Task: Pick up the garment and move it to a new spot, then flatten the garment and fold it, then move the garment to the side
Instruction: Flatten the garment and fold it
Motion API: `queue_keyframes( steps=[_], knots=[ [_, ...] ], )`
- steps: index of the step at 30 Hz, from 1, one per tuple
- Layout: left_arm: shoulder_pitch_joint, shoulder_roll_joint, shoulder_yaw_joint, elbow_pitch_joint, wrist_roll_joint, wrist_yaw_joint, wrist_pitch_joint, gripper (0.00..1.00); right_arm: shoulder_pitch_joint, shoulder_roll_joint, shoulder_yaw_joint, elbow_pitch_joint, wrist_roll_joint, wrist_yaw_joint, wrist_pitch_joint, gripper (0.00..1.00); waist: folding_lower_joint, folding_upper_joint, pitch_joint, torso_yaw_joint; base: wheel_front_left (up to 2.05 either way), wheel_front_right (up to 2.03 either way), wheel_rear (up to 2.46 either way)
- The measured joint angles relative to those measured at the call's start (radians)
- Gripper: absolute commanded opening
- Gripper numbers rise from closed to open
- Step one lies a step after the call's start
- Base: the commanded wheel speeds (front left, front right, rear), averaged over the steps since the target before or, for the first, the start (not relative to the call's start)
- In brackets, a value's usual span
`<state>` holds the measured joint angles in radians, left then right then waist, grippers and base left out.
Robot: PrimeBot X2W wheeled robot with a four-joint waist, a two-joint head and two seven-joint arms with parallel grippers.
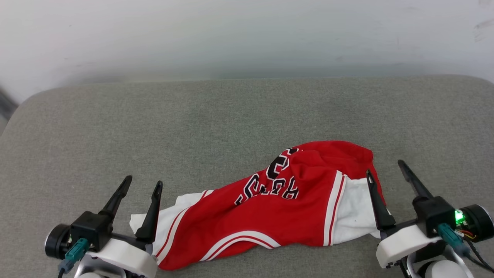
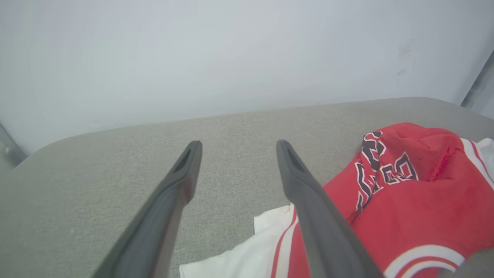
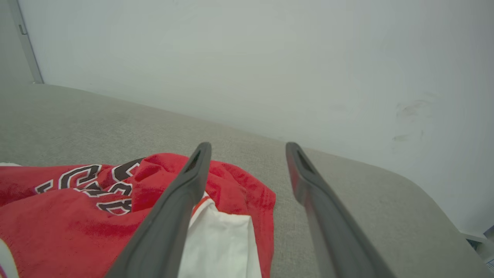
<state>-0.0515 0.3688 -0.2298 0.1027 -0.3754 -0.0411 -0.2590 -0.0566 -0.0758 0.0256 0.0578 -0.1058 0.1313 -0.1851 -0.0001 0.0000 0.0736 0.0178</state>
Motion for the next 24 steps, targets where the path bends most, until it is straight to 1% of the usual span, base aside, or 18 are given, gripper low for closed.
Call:
queue_keyframes(
  steps=[1, 4, 7, 9, 10, 12, 15, 18, 20, 24],
  knots=[
    [0.005, -0.004, 0.008, -0.030, 0.022, -0.001, -0.001, 1.00, 0.000, -0.015, 0.013, -0.001, 0.008, 0.000, 0.046, 1.00, 0.0000, 0.0000, -0.001, -0.002, 0.00, 0.00, 0.00],
    [0.018, -0.038, 0.044, -0.143, 0.074, -0.013, -0.003, 1.00, 0.000, -0.092, 0.061, -0.017, 0.057, 0.000, 0.219, 1.00, 0.0000, 0.0000, 0.002, -0.004, 0.00, 0.00, 0.00],
    [0.059, -0.077, 0.076, -0.193, 0.101, -0.029, -0.004, 1.00, 0.013, -0.167, 0.089, -0.042, 0.131, 0.000, 0.444, 1.00, 0.0000, 0.0000, 0.008, -0.002, 0.00, 0.00, 0.00],
    [0.074, -0.095, 0.090, -0.208, 0.119, -0.039, -0.004, 1.00, 0.034, -0.193, 0.086, -0.063, 0.183, 0.000, 0.598, 1.00, 0.0001, 0.0000, 0.015, 0.001, 0.00, 0.00, 0.00],
    [0.078, -0.111, 0.100, -0.220, 0.131, -0.053, -0.004, 1.00, 0.046, -0.200, 0.073, -0.093, 0.235, 0.000, 0.726, 1.00, 0.0001, 0.0000, 0.021, 0.006, 0.00, 0.00, 0.00],
    [0.079, -0.126, 0.102, -0.225, 0.145, -0.064, -0.004, 1.00, 0.046, -0.218, 0.066, -0.121, 0.246, 0.000, 0.817, 1.00, 0.0001, 0.0000, 0.030, 0.014, 0.00, 0.00, 0.00],
    [0.074, -0.136, 0.104, -0.230, 0.155, -0.074, -0.004, 1.00, 0.042, -0.221, 0.038, -0.135, 0.247, 0.000, 0.892, 1.00, 0.0001, 0.0000, 0.048, 0.031, 0.00, 0.00, 0.00],
    [0.057, -0.148, 0.102, -0.231, 0.163, -0.082, -0.004, 1.00, 0.032, -0.212, 0.028, -0.122, 0.243, 0.000, 0.939, 1.00, 0.0002, 0.0000, 0.068, 0.053, 0.00, 0.00, 0.00],
    [0.047, -0.152, 0.100, -0.232, 0.169, -0.083, -0.004, 1.00, 0.028, -0.195, 0.020, -0.102, 0.250, 0.000, 0.961, 1.00, 0.0002, 0.0000, 0.081, 0.070, 0.00, 0.00, 0.00],
    [0.035, -0.160, 0.096, -0.228, 0.170, -0.087, -0.004, 1.00, 0.017, -0.188, 0.021, -0.052, 0.240, 0.000, 0.967, 1.00, 0.0002, 0.0000, 0.107, 0.107, 0.00, 0.00, 0.00]
  ],
)
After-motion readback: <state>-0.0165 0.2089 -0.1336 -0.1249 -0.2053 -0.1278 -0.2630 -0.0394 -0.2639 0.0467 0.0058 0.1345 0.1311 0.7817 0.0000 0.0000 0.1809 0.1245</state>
